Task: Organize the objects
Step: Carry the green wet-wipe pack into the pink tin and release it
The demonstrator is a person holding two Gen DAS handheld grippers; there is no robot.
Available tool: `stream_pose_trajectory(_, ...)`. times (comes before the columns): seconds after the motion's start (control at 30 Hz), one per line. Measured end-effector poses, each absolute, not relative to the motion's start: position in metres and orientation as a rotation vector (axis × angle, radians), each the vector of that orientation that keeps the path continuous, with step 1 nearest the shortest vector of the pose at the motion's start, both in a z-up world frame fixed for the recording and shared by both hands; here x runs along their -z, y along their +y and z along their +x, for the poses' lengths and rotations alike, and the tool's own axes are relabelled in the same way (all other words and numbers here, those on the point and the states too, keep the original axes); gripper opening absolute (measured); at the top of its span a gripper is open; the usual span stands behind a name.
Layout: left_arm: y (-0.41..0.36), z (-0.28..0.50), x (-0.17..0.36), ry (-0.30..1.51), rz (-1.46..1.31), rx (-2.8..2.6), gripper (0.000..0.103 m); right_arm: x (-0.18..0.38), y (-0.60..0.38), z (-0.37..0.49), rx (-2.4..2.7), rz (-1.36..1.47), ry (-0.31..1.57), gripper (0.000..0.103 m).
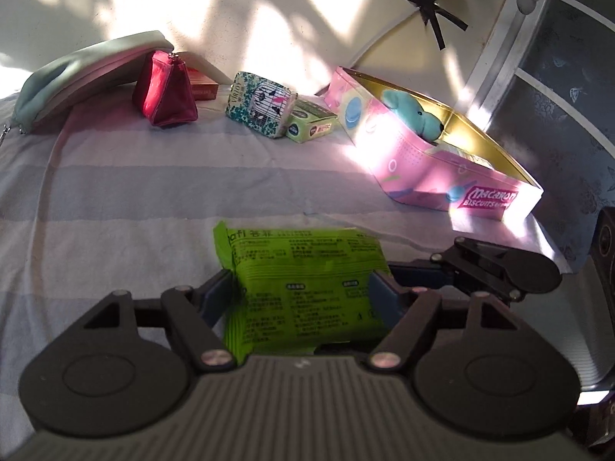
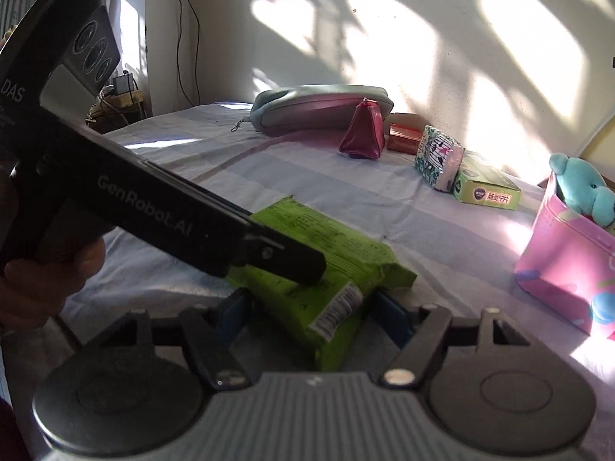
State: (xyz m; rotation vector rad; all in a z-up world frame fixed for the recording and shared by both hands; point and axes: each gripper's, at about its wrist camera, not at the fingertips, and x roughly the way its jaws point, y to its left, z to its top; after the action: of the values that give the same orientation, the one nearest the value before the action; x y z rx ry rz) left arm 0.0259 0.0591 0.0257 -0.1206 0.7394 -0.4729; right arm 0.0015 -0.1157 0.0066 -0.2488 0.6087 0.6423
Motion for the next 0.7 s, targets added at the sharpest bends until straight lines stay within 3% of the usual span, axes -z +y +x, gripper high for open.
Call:
stream_pose_trajectory(0.17, 0.041, 0.030, -0.076, 0.615, -0.157, 0.562, 0.076, -0.031, -0.145, -0.004, -0.579, -0.207, 0.479, 0.068)
stream_pose_trajectory(0.33, -0.026, 0.046, -0.120, 0.473, -0.063, 0.655, 0.076, -0.076, -0.200, 0.008, -0.453, -0.214, 0.339, 0.068)
stream_pose_trajectory(0.7, -0.163, 0.129, -0.104, 0.493, 0.085, 0.704, 0.078, -0.061, -0.304, 0.096, -0.212, -0.188, 0.464, 0.069)
